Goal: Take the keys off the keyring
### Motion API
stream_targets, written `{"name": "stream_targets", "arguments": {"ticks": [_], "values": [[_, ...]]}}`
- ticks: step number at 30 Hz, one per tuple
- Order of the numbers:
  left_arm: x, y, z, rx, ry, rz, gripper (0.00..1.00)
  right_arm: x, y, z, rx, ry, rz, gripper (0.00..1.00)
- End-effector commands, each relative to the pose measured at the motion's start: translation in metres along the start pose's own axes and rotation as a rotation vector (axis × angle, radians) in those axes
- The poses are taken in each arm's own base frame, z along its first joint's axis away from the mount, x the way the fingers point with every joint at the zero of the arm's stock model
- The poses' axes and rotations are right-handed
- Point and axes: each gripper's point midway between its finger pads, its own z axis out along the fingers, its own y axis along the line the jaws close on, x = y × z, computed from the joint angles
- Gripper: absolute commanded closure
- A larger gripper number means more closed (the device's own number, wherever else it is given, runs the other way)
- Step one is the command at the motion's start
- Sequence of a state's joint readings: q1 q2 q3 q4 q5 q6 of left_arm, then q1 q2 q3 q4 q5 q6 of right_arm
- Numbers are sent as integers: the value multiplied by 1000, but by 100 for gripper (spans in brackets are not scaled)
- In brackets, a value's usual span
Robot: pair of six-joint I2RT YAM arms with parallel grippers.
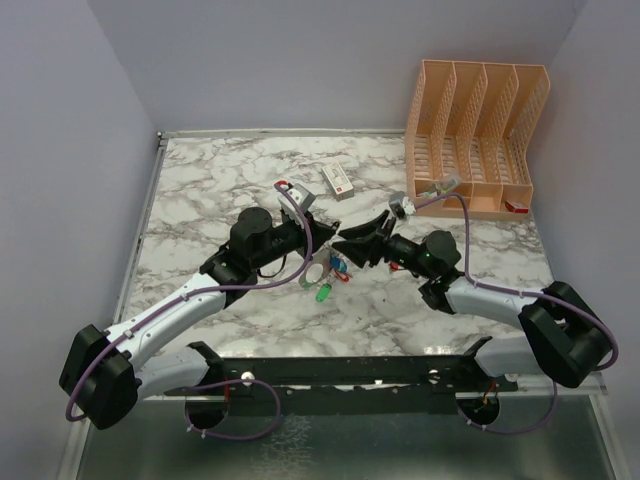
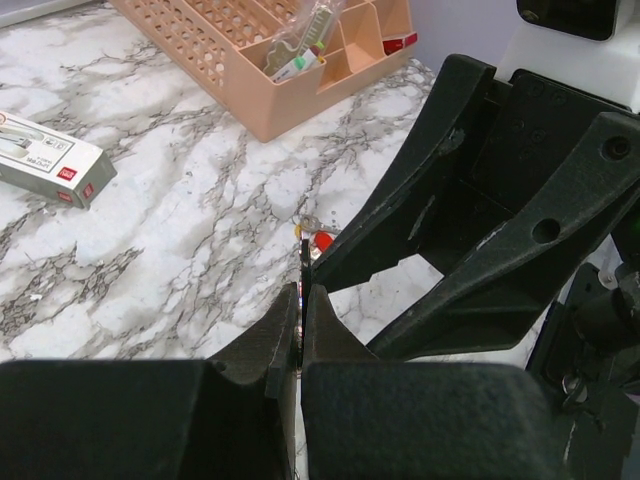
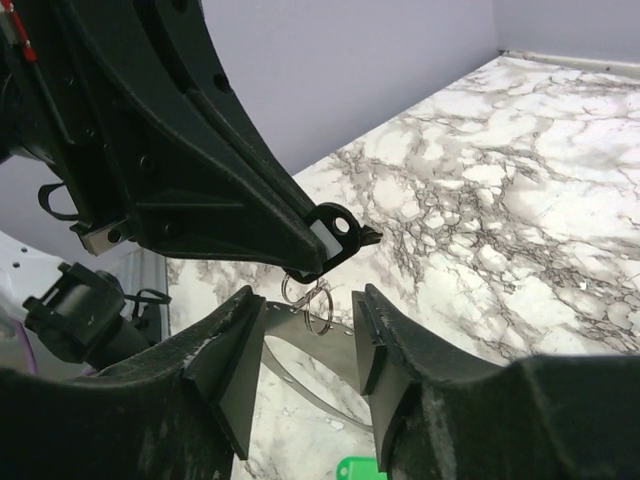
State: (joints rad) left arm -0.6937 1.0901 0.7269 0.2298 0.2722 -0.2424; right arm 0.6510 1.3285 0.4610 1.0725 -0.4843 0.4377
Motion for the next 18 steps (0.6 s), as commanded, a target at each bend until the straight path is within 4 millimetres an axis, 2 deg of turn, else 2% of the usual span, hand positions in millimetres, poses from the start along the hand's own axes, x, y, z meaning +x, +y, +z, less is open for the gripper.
{"name": "stream_targets", "arguments": {"ticks": [1,8,13,18], "values": [[-9,-9,-3,46,-36,14,98,-5,-8,2,52,-25,33,49],[-9,-16,-5,87,-34,39,100,-17,3,0,-13,-10,15,45],[-10,-17,-6,91,-36,44,100,-36,0,-9,-33,-69,112,43],[-10,-21,-7,114,-37,47,100,-47,11,-4,-106,-77,179,42]]}}
